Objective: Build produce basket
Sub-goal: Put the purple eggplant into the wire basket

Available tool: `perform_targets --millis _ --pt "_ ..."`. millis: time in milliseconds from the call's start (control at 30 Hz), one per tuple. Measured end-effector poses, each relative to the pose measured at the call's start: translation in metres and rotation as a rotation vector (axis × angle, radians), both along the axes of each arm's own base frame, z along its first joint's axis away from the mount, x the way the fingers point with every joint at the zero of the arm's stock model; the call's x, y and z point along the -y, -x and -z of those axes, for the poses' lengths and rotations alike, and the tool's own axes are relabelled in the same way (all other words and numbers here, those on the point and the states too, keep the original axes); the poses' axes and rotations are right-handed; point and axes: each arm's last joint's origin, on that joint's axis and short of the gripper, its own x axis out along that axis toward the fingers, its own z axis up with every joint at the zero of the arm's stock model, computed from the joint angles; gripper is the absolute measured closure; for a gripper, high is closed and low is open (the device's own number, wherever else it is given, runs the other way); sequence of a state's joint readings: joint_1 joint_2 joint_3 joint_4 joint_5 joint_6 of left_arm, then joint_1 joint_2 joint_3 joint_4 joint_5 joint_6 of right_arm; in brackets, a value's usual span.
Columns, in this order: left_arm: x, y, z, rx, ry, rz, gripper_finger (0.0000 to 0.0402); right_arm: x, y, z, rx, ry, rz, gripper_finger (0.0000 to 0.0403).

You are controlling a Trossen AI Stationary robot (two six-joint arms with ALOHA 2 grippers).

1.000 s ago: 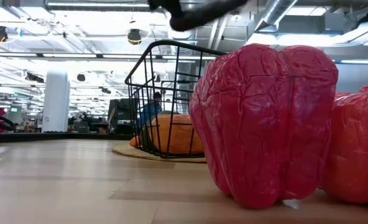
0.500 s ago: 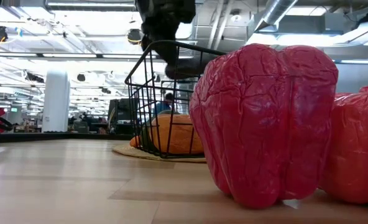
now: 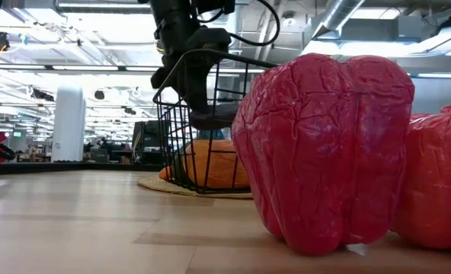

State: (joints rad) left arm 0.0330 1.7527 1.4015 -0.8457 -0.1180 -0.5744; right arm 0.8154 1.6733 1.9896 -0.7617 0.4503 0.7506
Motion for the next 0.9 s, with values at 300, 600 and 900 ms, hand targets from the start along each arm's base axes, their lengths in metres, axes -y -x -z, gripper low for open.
perform_targets --millis 300,600,900 --pt "0.002 0.005 0.014 -0.029 0.045 0.007 0.0399 0.001 0.001 0.002 -0.017 0.017 0.000 0.0272" --pt "0.004 0.006 0.019 -0.033 0.058 0.015 0.0399 0.001 0.001 0.002 -0.017 0.018 0.000 0.0272" --pt "0.006 0.006 0.019 -0.034 0.088 0.037 0.0399 0.001 0.001 0.004 -0.031 0.034 -0.002 0.0272"
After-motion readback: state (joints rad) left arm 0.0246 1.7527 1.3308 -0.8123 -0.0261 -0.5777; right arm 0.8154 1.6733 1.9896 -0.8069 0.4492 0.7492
